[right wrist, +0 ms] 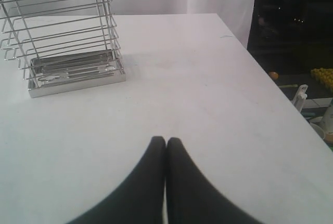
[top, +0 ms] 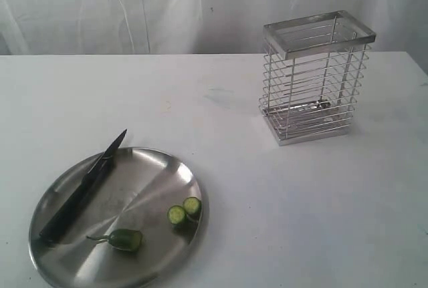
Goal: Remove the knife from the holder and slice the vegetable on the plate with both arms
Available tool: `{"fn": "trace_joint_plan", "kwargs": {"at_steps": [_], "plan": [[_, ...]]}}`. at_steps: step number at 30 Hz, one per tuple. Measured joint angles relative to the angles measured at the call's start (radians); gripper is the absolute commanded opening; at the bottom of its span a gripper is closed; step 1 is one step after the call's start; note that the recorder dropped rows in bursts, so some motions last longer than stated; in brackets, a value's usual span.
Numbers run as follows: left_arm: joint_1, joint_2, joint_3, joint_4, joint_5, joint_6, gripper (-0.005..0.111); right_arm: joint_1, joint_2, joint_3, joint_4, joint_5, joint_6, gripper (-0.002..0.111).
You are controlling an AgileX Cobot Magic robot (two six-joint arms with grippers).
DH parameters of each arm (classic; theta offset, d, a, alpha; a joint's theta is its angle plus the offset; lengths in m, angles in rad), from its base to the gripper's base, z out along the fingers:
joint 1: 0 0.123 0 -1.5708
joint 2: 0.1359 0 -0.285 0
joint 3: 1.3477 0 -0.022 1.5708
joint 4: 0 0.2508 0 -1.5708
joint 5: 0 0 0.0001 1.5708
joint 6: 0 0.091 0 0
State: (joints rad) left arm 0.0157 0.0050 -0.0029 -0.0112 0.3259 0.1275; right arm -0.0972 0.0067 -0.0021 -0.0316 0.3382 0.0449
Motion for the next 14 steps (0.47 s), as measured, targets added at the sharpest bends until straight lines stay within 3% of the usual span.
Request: {"fn": "trace_joint_plan", "kwargs": {"at_steps": [14], "plan": [[0.0, 0.0, 0.0, 0.0, 0.0, -0.073, 0.0, 0.0, 0.0, 0.0, 0.0, 0.0, 0.0, 0.0]]}}
